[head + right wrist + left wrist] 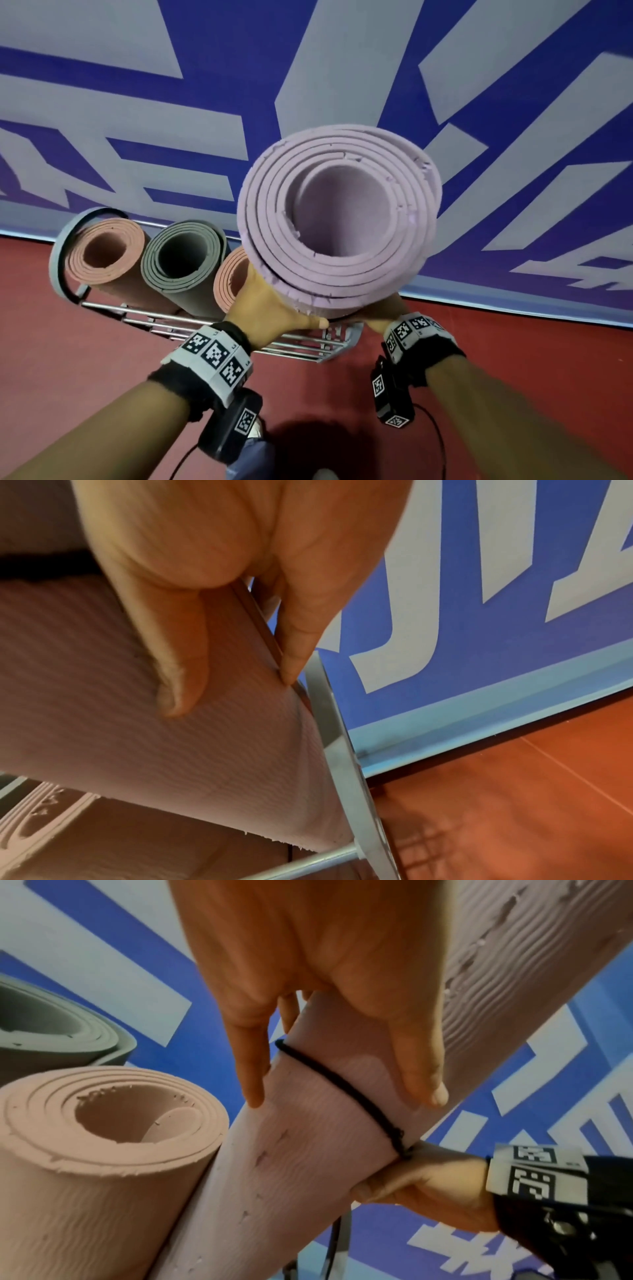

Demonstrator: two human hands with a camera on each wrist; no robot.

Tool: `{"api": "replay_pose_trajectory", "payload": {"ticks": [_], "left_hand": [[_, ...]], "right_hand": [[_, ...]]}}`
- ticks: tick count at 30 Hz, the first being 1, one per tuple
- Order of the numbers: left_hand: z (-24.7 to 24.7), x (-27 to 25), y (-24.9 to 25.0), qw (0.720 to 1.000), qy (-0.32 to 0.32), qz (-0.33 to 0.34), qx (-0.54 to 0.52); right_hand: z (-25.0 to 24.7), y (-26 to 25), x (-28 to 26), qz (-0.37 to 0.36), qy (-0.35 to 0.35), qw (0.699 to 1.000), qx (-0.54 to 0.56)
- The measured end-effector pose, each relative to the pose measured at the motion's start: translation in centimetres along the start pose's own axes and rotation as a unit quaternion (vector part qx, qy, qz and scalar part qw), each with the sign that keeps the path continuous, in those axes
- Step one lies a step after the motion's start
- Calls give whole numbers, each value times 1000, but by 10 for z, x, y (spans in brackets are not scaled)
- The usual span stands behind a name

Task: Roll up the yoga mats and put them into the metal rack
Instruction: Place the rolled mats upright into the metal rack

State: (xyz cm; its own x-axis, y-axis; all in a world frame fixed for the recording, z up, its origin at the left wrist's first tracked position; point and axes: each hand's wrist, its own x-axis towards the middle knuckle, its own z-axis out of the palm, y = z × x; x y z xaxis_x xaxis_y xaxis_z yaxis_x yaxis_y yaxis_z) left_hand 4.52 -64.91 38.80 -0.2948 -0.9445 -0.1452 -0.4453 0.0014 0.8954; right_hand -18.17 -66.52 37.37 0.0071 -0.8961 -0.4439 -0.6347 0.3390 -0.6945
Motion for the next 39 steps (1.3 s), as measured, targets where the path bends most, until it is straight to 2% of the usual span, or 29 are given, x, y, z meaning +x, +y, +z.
{"api": "replay_pose_trajectory", "payload": {"ticks": [2,4,8,11,15,18,21,23,31,34,36,38,39], "left_hand": [[-2,2,-2,1000,7,9,22],[-2,5,-2,999,6,10,33],[-6,9,5,999,7,27,-21],[-10,6,15,997,-12,46,-68],[-20,16,35,992,73,67,-83],[-25,21,54,987,103,76,-95],[-17,13,41,989,86,64,-102],[-10,9,25,991,82,48,-92],[-5,21,10,989,96,41,-101],[-9,24,3,990,96,38,-96],[-10,26,4,991,89,43,-85],[-11,25,6,991,97,44,-85],[-11,24,6,991,97,47,-81]], "right_hand": [[-1,-3,-1,-28,-15,999,5],[2,-4,0,-23,-30,999,7],[4,-4,4,14,-54,998,24],[-1,-9,5,-9,-61,998,11],[-25,-19,1,-13,-26,999,33],[-37,-27,-3,-22,-34,999,21],[-24,-18,-5,-1,-67,997,39],[-9,-6,-2,15,-63,996,57],[10,23,20,2,-70,988,138],[12,23,19,-1,-61,995,79],[14,27,18,-1,-6,1000,-12],[17,37,13,35,54,994,-85],[19,44,10,79,53,992,-81]]}}
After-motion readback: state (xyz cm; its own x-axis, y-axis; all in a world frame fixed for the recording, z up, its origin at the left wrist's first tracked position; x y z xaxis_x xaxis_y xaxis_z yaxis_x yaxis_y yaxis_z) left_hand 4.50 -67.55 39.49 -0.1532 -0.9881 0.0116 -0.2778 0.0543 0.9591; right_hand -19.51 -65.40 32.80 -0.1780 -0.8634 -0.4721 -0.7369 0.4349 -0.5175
